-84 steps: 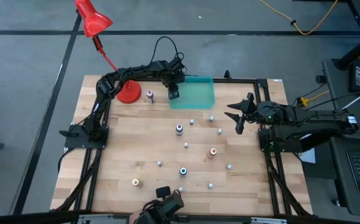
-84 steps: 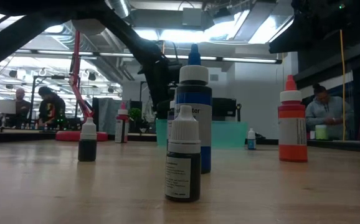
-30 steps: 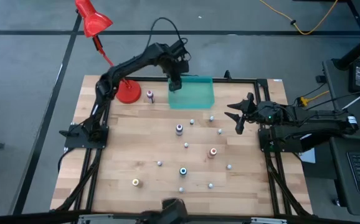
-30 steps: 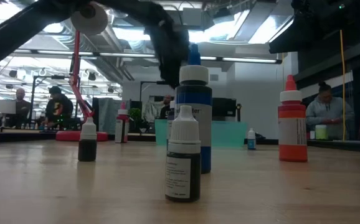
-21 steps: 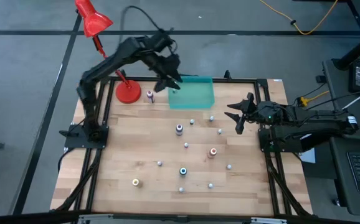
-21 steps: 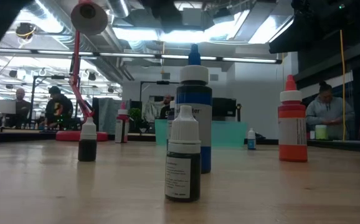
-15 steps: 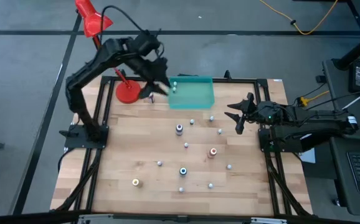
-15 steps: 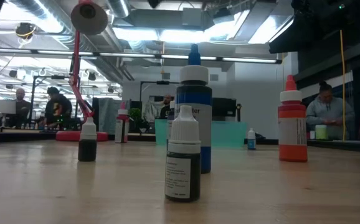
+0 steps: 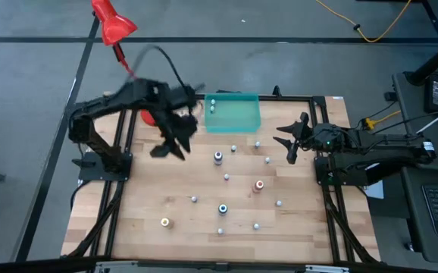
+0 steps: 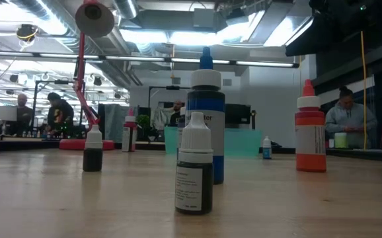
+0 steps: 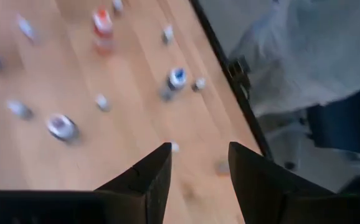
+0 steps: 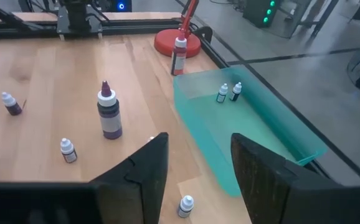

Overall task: Pick & Place food coloring
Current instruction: Put the small purple food coloring bottle into the green bin

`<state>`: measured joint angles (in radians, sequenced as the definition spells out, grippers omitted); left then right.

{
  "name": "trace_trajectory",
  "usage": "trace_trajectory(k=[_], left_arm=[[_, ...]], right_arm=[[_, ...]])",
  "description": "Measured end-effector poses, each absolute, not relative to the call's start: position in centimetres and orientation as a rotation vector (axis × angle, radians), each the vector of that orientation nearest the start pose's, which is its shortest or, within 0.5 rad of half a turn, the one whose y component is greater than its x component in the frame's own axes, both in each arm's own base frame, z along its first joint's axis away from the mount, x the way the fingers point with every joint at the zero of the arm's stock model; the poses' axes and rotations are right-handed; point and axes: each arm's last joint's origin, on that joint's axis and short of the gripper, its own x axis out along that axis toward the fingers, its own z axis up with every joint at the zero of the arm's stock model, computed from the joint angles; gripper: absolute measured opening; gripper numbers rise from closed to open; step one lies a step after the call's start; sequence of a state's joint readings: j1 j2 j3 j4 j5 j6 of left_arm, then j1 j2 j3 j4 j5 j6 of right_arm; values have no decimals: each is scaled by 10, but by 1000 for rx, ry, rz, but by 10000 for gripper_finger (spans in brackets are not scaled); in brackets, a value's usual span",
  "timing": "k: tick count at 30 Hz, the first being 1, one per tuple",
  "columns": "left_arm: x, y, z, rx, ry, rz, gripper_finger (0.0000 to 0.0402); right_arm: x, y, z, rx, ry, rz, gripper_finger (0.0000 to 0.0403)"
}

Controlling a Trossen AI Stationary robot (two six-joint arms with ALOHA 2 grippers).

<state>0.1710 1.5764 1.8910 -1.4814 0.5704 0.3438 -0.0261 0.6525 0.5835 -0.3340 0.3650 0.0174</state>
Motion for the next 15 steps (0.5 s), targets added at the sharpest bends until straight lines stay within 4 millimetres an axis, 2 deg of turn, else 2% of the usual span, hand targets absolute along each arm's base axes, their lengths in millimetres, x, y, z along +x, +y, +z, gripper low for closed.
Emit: trace_trajectory(k=[3,8,12,15], left_arm=[[286,9,387,-101,1090,-485,142],[305,-28,350,-172,1100,-440,127],[311,-50,325,-296,1122,-376,118],[311,-62,306,-359,1157,-252,114]], right_arm=[[146,-14,270,-49,396,-390,175],[146,-14,270,-51,396,-389,175],[146,-14,270,-52,396,-389,175],[146,-14,270,-52,396,-389,175]])
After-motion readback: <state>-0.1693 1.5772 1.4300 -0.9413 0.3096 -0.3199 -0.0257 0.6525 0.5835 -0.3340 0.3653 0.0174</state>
